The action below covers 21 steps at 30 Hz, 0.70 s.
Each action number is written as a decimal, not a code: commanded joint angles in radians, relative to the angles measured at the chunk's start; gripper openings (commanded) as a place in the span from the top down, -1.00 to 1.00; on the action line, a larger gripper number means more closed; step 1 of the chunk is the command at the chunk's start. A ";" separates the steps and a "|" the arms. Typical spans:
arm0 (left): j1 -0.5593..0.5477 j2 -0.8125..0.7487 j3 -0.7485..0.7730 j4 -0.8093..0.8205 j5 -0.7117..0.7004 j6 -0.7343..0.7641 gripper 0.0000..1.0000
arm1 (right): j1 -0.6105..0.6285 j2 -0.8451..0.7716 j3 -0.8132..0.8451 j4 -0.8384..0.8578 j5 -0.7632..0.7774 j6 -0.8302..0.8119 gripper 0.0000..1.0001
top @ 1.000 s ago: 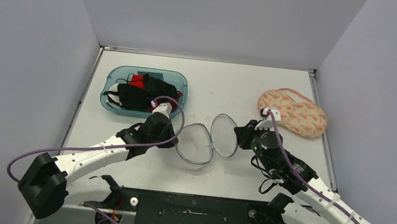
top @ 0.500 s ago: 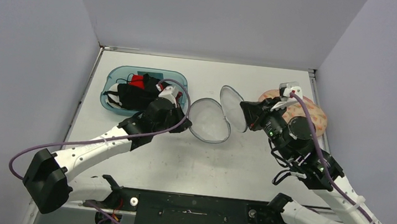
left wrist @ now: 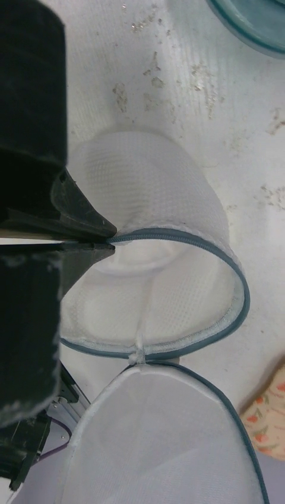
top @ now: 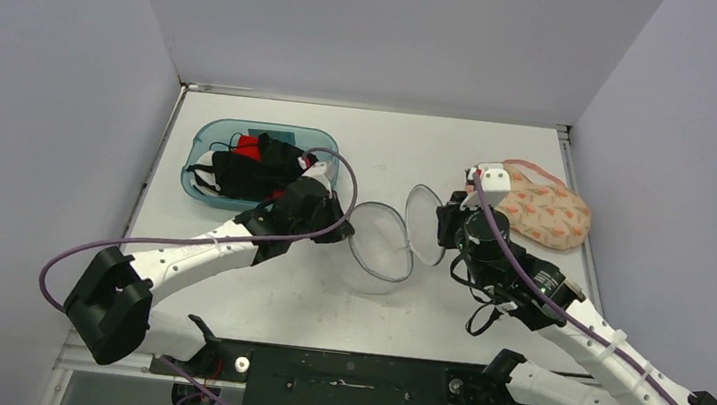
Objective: Unzip the laundry bag and remove the bra
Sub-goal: Close the laundry bag at the center of the board.
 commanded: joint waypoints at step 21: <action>-0.081 -0.244 0.062 0.141 -0.164 0.032 -0.92 | 0.088 0.118 0.143 -0.059 0.136 0.107 0.89</action>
